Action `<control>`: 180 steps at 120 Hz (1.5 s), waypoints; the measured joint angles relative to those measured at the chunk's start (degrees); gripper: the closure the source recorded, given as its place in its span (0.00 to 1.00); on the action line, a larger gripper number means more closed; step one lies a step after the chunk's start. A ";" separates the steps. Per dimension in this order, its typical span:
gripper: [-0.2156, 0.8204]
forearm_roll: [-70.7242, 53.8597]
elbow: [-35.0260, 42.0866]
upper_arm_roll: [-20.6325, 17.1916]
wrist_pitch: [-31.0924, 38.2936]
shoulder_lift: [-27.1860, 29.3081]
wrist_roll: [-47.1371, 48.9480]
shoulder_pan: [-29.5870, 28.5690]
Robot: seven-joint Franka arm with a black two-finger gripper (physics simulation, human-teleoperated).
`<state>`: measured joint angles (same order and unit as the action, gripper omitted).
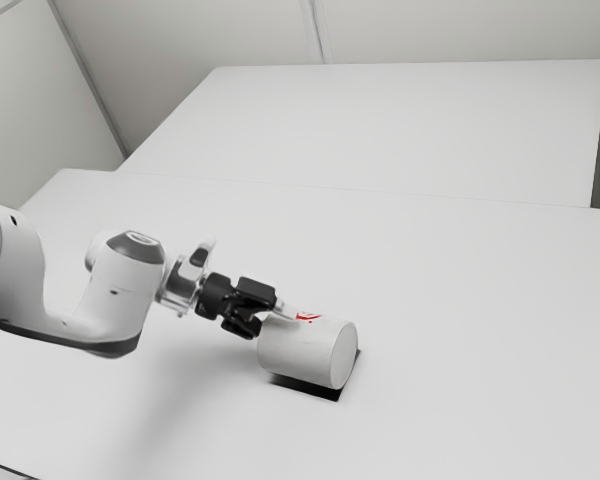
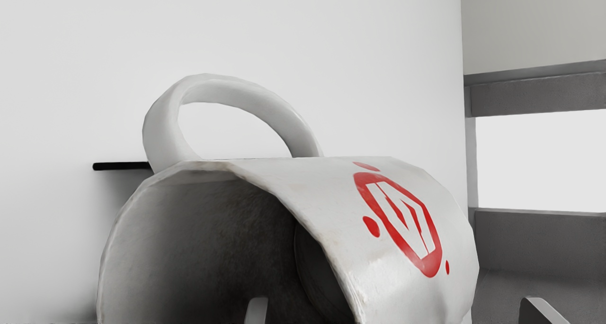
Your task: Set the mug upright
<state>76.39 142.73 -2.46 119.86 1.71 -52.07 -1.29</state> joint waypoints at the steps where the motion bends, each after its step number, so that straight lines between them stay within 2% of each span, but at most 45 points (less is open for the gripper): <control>1: 0.24 0.04 0.03 0.00 -0.16 -0.03 -0.11 0.00; 36: 0.29 3.15 0.20 -0.09 -4.74 -0.28 -3.44 0.23; 44: 0.38 3.70 0.20 -0.09 -5.42 -0.29 -4.08 0.33; 66: 0.73 4.37 0.12 -0.17 -6.46 -0.19 -5.72 0.46; 87: 0.88 4.69 0.05 -0.18 -6.72 0.14 -7.11 0.48; 123: 0.95 4.70 -0.72 -0.27 -6.95 2.50 -8.89 0.52; 144: 0.96 2.86 -4.72 -0.15 -7.01 4.21 -9.02 0.53; 156: 0.96 -4.85 -10.69 -0.09 -7.05 4.68 -7.25 0.31; 170: 0.96 -19.77 -17.68 -0.09 -8.10 5.44 -2.83 0.11; 180: 0.96 -30.07 -19.98 -0.09 -9.25 5.97 1.17 0.06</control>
<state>46.33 122.75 -2.55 110.60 7.68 -50.90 -1.23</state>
